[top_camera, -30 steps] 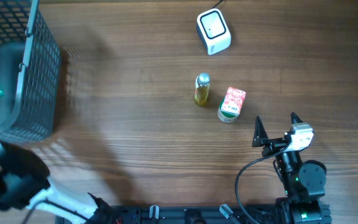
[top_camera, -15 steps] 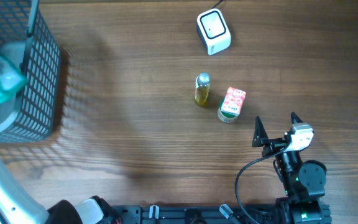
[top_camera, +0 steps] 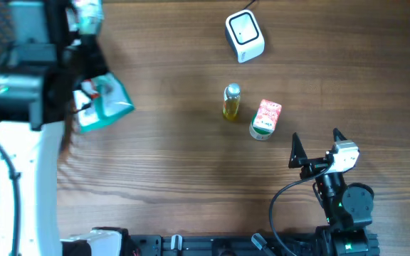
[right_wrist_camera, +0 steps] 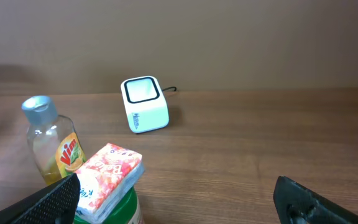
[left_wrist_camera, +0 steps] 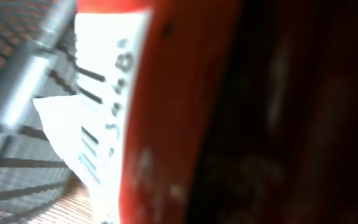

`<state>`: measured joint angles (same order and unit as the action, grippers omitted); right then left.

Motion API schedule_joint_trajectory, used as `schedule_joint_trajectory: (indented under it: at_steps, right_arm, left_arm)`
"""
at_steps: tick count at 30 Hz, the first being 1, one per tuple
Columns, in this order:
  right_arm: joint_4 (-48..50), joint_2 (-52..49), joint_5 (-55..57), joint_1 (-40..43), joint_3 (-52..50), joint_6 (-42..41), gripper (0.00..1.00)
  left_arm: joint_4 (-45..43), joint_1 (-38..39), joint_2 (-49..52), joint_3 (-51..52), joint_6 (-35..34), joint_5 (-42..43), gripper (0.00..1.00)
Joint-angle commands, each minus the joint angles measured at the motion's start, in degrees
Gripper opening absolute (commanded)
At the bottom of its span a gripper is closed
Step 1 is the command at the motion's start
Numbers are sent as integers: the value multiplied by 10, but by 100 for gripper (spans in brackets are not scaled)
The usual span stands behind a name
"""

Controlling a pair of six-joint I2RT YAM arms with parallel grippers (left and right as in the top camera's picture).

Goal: Scan the item barcode
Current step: 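Lay the packets on the table left of the bottle with the left gripper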

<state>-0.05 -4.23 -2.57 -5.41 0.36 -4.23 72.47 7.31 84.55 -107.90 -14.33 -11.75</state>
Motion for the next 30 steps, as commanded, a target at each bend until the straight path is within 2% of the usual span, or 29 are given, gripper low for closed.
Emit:
schedule_joint_trajectory:
  at_steps: [1, 7, 10, 16, 20, 25, 27, 30]
  right_arm:
    - [1, 3, -5, 2, -1, -4, 100]
    - [1, 3, -5, 2, -1, -4, 100]
    - [1, 3, -5, 2, -1, -4, 100]
    - [1, 3, -5, 2, -1, -4, 100]
    - [1, 3, -5, 2, -1, -4, 100]
    - [1, 3, -5, 2, -1, -4, 100]
    - [1, 3, -5, 2, -1, -4, 100]
    - [1, 3, -5, 2, -1, -4, 100]
  left_arm:
    - [-13, 61, 48, 70, -56, -24, 13]
    - [-136, 168, 100, 220, -68, -9, 14]
    - [-229, 218, 127, 289, -67, -60, 15]
    - [-313, 258, 168, 358, -67, -74, 16]
    - [-334, 260, 199, 375, -68, -74, 18]
    - [-334, 261, 212, 375, -67, -38, 31]
    - [-332, 261, 211, 375, -67, -22, 47]
    - [-329, 261, 210, 375, -67, -18, 63]
